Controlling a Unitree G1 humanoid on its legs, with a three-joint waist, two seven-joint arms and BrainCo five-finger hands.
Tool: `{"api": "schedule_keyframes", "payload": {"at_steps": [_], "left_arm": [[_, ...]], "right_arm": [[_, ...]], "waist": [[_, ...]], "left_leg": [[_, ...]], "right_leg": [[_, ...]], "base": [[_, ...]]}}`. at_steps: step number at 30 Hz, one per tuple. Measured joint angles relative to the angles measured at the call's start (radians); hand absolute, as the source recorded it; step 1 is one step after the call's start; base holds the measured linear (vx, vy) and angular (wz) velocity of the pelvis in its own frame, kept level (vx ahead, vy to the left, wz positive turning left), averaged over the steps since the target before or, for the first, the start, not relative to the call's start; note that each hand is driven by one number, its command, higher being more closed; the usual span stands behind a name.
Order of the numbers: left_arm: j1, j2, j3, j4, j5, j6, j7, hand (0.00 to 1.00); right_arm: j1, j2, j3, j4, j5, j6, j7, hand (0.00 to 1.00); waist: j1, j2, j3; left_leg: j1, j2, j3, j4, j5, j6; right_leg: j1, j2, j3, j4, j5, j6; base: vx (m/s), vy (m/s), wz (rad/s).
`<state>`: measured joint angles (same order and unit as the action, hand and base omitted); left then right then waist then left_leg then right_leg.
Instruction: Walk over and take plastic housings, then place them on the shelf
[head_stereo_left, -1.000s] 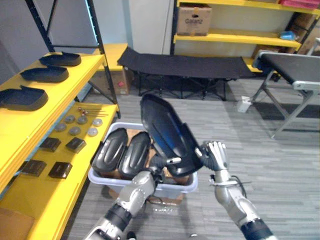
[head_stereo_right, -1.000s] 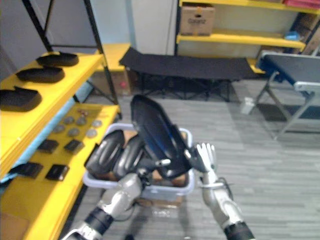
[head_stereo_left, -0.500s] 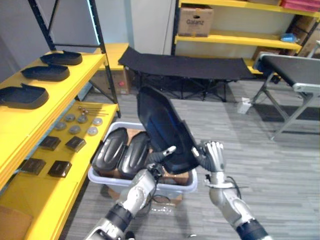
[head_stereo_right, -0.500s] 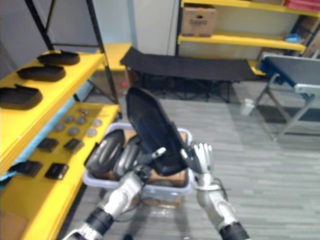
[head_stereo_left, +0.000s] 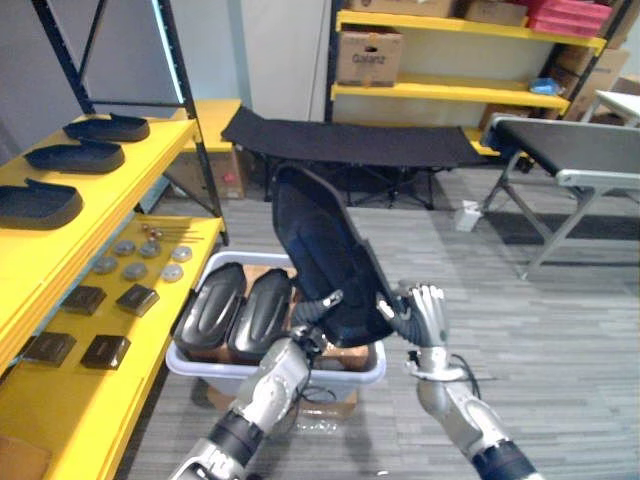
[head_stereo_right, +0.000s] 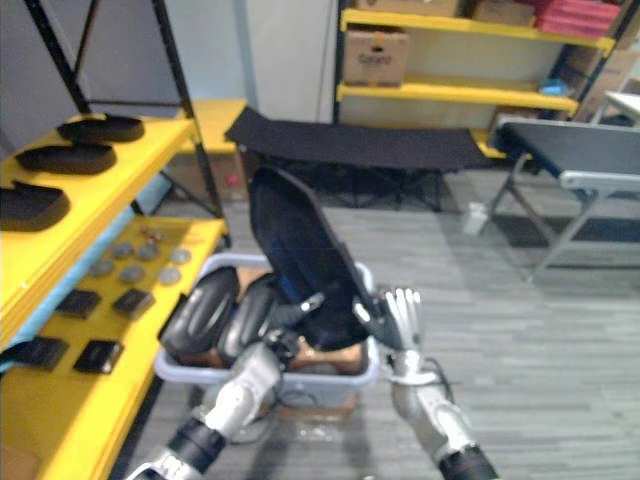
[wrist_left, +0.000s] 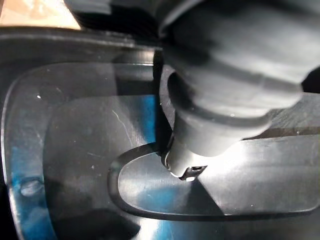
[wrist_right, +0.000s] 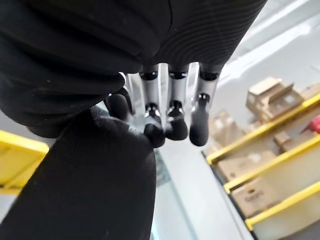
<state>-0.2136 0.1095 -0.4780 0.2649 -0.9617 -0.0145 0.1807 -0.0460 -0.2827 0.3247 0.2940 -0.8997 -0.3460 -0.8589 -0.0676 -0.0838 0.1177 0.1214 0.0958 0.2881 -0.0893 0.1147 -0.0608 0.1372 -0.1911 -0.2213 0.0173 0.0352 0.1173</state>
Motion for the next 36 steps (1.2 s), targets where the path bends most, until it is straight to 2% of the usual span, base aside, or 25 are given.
{"api": "schedule_keyframes", "payload": {"at_steps": [3,6,8,12,14,16,17,19,24,25,27,30,33,34,35,36], "left_arm": [[0.001,0.001,0.004,-0.004,0.039,-0.005,0.0,1.0],[0.001,0.001,0.007,-0.005,0.075,-0.009,0.002,1.0],[0.002,0.001,0.01,-0.022,0.076,-0.009,0.01,1.0],[0.008,-0.019,0.039,-0.085,0.115,-0.025,0.036,1.0],[0.009,-0.047,0.072,-0.1,0.189,-0.05,0.066,1.0],[0.009,-0.074,0.108,-0.108,0.316,-0.083,0.129,1.0],[0.01,-0.08,0.12,-0.108,0.358,-0.09,0.15,1.0],[0.017,-0.081,0.156,-0.11,0.527,-0.116,0.238,1.0],[0.076,-0.079,0.25,-0.158,0.729,-0.126,0.368,1.0],[0.101,-0.078,0.29,-0.176,0.777,-0.137,0.401,1.0],[0.116,-0.076,0.332,-0.182,0.785,-0.152,0.426,1.0],[0.152,-0.075,0.425,-0.19,0.8,-0.202,0.468,1.0],[0.221,-0.073,0.498,-0.247,0.813,-0.251,0.479,1.0],[0.231,-0.073,0.503,-0.255,0.813,-0.261,0.478,1.0],[0.25,-0.073,0.507,-0.272,0.801,-0.28,0.471,1.0],[0.256,-0.073,0.508,-0.278,0.795,-0.285,0.468,1.0]], "right_arm": [[0.002,-0.001,-0.001,0.0,0.017,-0.004,0.018,0.0],[0.01,-0.004,-0.018,-0.005,0.192,-0.058,0.16,0.0],[0.046,-0.007,-0.062,-0.057,0.32,-0.108,0.302,0.0],[0.079,-0.031,-0.148,-0.168,0.428,-0.158,0.461,0.0],[0.08,-0.038,-0.198,-0.226,0.522,-0.162,0.545,0.0],[0.075,-0.039,-0.261,-0.281,0.635,-0.173,0.641,0.0],[0.073,-0.039,-0.275,-0.293,0.67,-0.178,0.664,0.0],[0.066,-0.039,-0.32,-0.345,0.796,-0.18,0.727,0.0],[0.071,-0.028,-0.468,-0.47,0.957,-0.174,0.751,0.0],[0.08,-0.014,-0.543,-0.5,1.028,-0.167,0.751,0.0],[0.106,0.003,-0.631,-0.513,1.086,-0.146,0.749,0.0],[0.205,0.044,-0.78,-0.478,1.213,-0.1,0.751,0.0],[0.322,0.103,-0.919,-0.237,1.383,0.002,0.744,0.0],[0.338,0.113,-0.94,-0.184,1.413,0.022,0.745,0.0],[0.386,0.137,-0.985,-0.057,1.472,0.086,0.745,0.0],[0.401,0.142,-0.998,-0.002,1.473,0.104,0.746,0.0]], "waist": [[0.0,-0.003,0.002],[0.0,-0.006,0.004],[0.0,-0.007,0.004],[-0.003,-0.007,0.005],[-0.004,-0.005,0.006],[-0.004,0.001,0.01],[-0.004,0.004,0.012],[-0.007,0.013,0.017],[-0.019,0.017,0.017],[-0.028,0.018,0.017],[-0.032,0.02,0.016],[-0.064,0.026,0.011],[-0.106,0.043,0.004],[-0.109,0.049,0.003],[-0.112,0.07,0.005],[-0.112,0.077,0.006]], "left_leg": [[-0.001,-0.001,-0.001,0.0,0.0,0.0],[-0.003,-0.001,-0.002,0.0,-0.001,0.001],[-0.006,-0.003,-0.003,0.0,-0.001,0.001],[-0.004,-0.01,-0.002,0.0,0.002,0.001],[0.0,-0.009,-0.002,0.0,0.001,0.0],[0.001,-0.009,-0.003,0.0,0.001,0.0],[0.002,-0.009,-0.003,0.0,0.001,0.0],[0.004,-0.008,-0.002,0.0,0.002,0.0],[0.017,-0.006,0.01,0.0,-0.003,-0.003],[0.017,-0.006,0.016,0.0,-0.007,-0.008],[0.017,-0.004,0.029,0.0,-0.011,-0.011],[0.016,-0.003,0.049,0.0,-0.016,-0.011],[0.017,-0.002,0.065,0.0,-0.019,-0.011],[0.018,-0.002,0.066,0.0,-0.02,-0.012],[0.017,-0.001,0.069,0.0,-0.022,-0.016],[0.019,0.0,0.073,0.0,-0.024,-0.016]], "right_leg": [[-0.001,-0.001,0.0,-0.002,0.0,0.0],[0.0,-0.001,-0.001,-0.006,0.0,0.0],[0.001,-0.001,-0.003,-0.005,0.002,0.0],[0.001,-0.002,-0.004,-0.003,0.006,0.006],[0.001,-0.001,-0.004,0.004,0.003,0.007],[0.001,0.0,-0.005,0.01,-0.002,0.006],[0.001,-0.001,-0.006,0.012,-0.003,0.006],[0.0,-0.001,-0.005,0.016,-0.009,0.006],[0.0,0.0,0.003,0.024,-0.022,0.005],[-0.004,0.0,0.007,0.023,-0.022,0.005],[-0.015,0.001,0.023,0.023,-0.022,0.005],[-0.031,0.002,0.041,0.024,-0.022,0.005],[-0.035,0.004,0.058,0.026,-0.018,-0.001],[-0.035,0.005,0.059,0.026,-0.018,0.0],[-0.034,0.005,0.059,0.026,-0.018,0.001],[-0.033,0.005,0.06,0.026,-0.019,0.002]], "base": [[0.0,0.0,0.0],[0.0,0.0,0.0],[0.06,0.011,0.02],[0.05,0.022,-0.01],[0.02,0.01,0.0],[0.0,0.0,0.0],[0.0,0.0,0.0],[0.0,0.0,0.0],[-0.01,0.011,-0.05],[0.0,0.018,-0.12],[0.0,0.026,-0.2],[0.03,0.024,-0.2],[0.07,0.02,-0.15],[0.06,0.011,-0.07],[0.04,0.007,-0.07],[0.04,0.013,-0.08]]}}
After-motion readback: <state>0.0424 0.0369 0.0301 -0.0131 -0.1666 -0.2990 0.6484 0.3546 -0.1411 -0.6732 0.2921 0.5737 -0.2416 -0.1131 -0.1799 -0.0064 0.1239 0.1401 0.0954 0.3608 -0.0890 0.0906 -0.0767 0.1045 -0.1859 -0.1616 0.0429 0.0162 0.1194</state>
